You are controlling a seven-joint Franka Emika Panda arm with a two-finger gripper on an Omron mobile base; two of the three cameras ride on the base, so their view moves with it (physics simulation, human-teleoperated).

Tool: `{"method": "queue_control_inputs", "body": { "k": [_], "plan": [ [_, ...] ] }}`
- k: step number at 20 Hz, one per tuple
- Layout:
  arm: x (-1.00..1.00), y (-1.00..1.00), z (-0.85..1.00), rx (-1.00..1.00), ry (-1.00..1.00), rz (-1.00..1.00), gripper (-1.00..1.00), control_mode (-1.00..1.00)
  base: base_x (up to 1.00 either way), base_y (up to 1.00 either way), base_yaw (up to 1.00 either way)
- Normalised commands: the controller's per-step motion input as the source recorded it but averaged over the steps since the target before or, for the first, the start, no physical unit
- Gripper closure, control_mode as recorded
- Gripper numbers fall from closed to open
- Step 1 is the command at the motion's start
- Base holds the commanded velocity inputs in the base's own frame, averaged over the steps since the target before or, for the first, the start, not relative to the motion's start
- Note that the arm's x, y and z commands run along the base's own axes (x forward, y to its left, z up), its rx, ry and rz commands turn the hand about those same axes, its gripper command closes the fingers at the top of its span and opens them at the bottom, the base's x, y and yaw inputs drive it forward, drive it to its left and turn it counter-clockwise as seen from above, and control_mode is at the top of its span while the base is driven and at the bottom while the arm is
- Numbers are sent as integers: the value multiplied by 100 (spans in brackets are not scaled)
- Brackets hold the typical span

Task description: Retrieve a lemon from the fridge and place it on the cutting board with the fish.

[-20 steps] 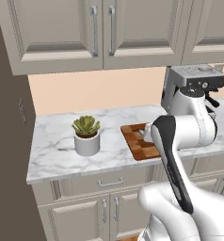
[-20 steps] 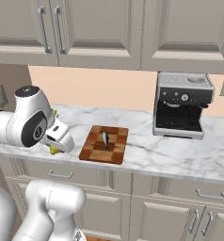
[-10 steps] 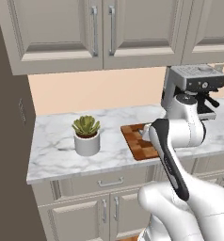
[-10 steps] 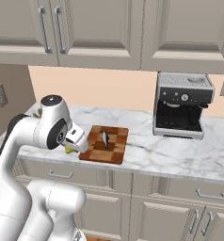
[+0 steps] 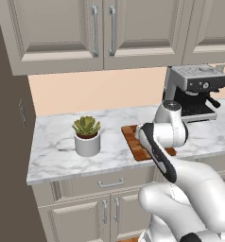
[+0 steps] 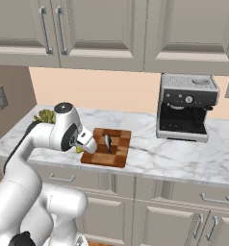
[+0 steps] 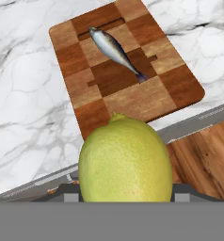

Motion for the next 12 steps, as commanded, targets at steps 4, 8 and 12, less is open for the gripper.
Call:
{"method": "queue_control_inputs", "body": {
  "k": [4,8,12],
  "plan": [
    [99,0,-26,0,13,-11,100,-100,0,0,0],
    [95,0,-26,0,18,-9,100,-100,0,0,0],
    [79,0,-23,0,22,-10,100,-100,0,0,0]
  ]
}}
